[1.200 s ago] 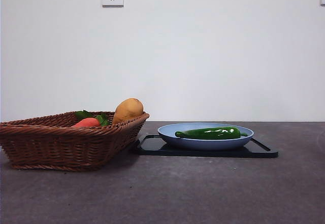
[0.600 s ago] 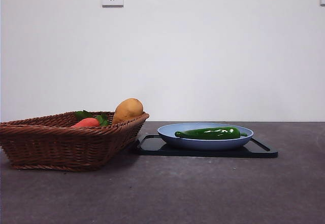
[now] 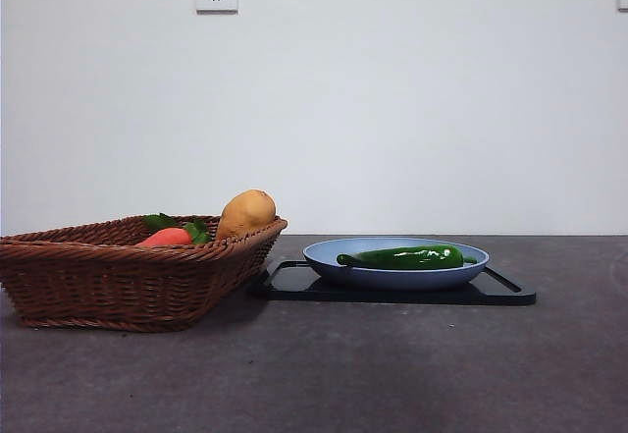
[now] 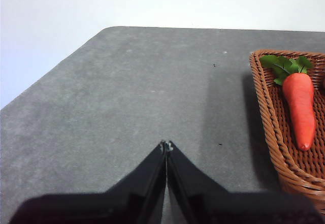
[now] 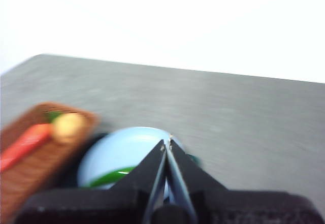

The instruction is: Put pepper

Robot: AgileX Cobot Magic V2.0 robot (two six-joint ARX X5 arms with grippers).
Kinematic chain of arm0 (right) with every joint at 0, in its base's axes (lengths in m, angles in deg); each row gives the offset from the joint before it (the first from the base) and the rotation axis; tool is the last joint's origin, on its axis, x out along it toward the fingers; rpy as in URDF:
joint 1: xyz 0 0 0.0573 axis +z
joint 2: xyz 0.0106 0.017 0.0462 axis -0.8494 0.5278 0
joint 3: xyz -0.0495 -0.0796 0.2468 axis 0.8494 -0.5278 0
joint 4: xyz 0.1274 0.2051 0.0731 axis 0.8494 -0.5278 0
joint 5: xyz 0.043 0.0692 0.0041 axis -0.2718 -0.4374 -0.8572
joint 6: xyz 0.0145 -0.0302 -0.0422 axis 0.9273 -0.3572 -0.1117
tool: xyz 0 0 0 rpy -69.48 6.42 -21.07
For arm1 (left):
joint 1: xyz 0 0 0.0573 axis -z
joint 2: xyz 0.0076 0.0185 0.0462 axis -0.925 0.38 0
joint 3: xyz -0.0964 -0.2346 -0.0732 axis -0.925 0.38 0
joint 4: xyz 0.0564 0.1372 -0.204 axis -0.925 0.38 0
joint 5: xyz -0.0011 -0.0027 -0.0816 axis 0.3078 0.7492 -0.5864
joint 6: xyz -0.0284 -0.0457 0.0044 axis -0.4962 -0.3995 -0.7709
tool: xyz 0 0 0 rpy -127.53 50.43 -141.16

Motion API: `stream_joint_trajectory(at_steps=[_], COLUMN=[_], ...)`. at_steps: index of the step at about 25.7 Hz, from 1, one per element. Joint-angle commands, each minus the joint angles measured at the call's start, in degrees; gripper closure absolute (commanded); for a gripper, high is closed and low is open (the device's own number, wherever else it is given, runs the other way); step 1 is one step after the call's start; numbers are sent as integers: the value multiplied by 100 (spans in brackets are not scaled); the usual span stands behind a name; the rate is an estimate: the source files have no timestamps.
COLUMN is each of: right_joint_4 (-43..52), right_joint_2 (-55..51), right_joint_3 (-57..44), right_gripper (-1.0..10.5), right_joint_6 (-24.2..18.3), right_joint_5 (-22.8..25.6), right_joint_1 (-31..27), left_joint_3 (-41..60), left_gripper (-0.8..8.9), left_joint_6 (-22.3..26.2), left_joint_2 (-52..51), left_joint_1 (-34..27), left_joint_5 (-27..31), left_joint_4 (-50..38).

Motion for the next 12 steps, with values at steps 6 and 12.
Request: stream_joint_trajectory(at_steps=[6, 12], right_joint_4=[975, 1353], right_joint_2=[-1735, -2594], right_joint_3=[-2059, -3154], right_gripper=[936, 936], right_joint_6=[66, 68], right_joint_5=[116, 350], right_joint_1=[-772, -837], left_joint_3=[61, 61], left_gripper=[805, 805], left_joint_6=[-37, -37], left_joint_2=[-4, -4], left_joint_1=[-26, -26], left_joint_5=[-15, -13], left_joint_4=[-72, -70])
